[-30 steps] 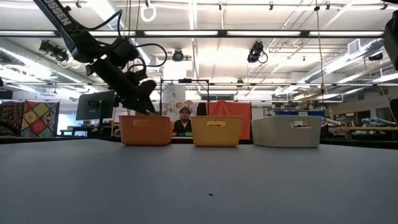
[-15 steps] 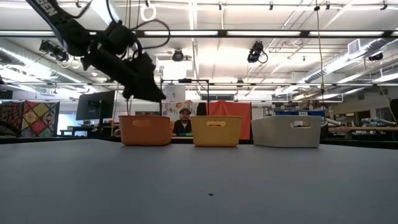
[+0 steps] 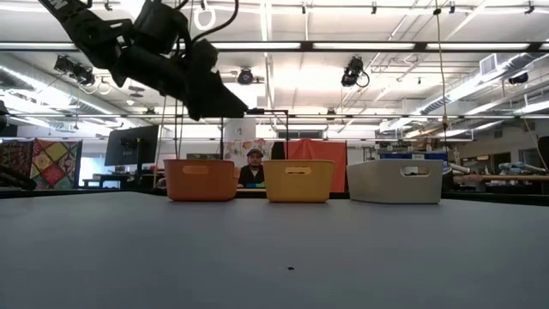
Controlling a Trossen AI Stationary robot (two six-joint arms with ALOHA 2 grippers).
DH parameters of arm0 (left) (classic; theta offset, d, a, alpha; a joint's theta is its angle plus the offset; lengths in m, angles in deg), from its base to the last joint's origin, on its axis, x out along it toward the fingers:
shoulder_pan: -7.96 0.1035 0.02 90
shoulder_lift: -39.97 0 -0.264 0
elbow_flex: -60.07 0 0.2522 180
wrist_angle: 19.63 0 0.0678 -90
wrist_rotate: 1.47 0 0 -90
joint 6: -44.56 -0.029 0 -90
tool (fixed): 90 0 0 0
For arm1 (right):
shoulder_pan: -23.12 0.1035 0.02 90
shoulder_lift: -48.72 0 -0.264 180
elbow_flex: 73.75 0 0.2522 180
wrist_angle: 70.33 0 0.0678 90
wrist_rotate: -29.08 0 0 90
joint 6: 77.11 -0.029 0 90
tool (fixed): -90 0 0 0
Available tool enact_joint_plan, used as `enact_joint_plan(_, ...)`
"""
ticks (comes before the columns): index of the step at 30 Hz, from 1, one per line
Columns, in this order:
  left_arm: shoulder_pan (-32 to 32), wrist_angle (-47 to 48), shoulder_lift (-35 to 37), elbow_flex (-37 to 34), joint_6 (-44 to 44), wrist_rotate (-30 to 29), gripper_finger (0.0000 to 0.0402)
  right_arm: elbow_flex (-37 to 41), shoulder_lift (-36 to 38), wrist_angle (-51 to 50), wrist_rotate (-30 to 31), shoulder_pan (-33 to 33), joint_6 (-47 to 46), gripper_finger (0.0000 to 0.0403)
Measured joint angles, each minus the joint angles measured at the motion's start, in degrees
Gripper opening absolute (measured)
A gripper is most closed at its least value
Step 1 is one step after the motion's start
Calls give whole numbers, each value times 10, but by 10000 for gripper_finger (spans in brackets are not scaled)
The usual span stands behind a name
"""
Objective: Sort rubber bands into baskets
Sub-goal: Put the blue rubber band into the orange bin
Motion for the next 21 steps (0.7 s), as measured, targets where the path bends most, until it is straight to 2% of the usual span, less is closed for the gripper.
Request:
enact_joint_plan(4, 1, 8, 0, 0, -3, -20, 202, 0, 0, 1, -9, 0, 2, 126)
enact_joint_plan(14, 1, 15, 0, 0, -3, -21, 202, -1, -12, 0, -9, 0, -28, 116)
enact_joint_plan(17, 1, 17, 0, 0, -2, -25, 202, -2, -28, -9, -14, -2, -29, 93)
enact_joint_plan(21, 1, 30, 0, 0, -1, -60, 202, -3, -32, -16, -16, -7, -25, 30)
